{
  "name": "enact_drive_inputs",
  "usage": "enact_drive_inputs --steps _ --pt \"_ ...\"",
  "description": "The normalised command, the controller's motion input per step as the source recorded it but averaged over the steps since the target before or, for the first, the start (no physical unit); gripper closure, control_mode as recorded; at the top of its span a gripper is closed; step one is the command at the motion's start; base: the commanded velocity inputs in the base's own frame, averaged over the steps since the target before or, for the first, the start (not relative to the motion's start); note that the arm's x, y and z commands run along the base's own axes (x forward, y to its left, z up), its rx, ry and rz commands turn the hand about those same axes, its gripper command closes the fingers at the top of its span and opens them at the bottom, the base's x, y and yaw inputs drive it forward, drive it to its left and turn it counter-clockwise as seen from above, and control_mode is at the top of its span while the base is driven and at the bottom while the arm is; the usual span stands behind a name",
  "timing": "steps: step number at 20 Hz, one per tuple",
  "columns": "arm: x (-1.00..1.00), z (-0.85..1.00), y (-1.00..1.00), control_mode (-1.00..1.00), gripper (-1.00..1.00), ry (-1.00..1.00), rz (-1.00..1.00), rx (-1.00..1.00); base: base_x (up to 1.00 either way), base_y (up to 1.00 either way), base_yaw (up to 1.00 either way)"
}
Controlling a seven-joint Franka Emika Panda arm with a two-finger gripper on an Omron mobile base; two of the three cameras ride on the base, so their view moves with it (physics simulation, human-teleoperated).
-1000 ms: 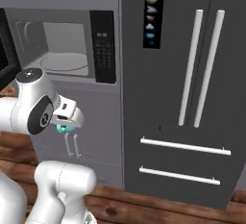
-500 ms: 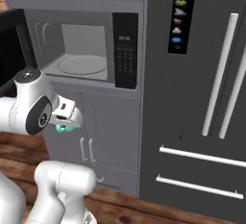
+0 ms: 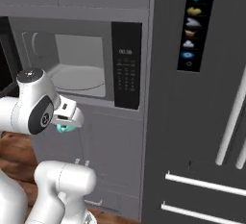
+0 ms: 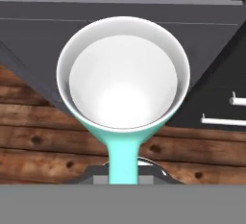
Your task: Pick the mug from the counter and place it inside the microwave. Then close the microwave.
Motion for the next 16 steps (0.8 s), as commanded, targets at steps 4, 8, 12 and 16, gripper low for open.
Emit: enact_drive_inputs --steps 4,8,12,16 --pt "0.0 0.0 0.0 1.0 1.0 0.0 0.0 0.0 -0.03 0.61 -0.06" --pt "0.0 0.0 0.0 1.0 1.0 0.0 0.0 0.0 -0.44 0.54 -0.15" --pt "0.0 0.0 0.0 1.0 1.0 0.0 0.0 0.0 -0.07 0.37 -0.2" --pt "0.0 0.0 0.0 1.0 1.0 0.0 0.0 0.0 0.03 0.07 -0.28"
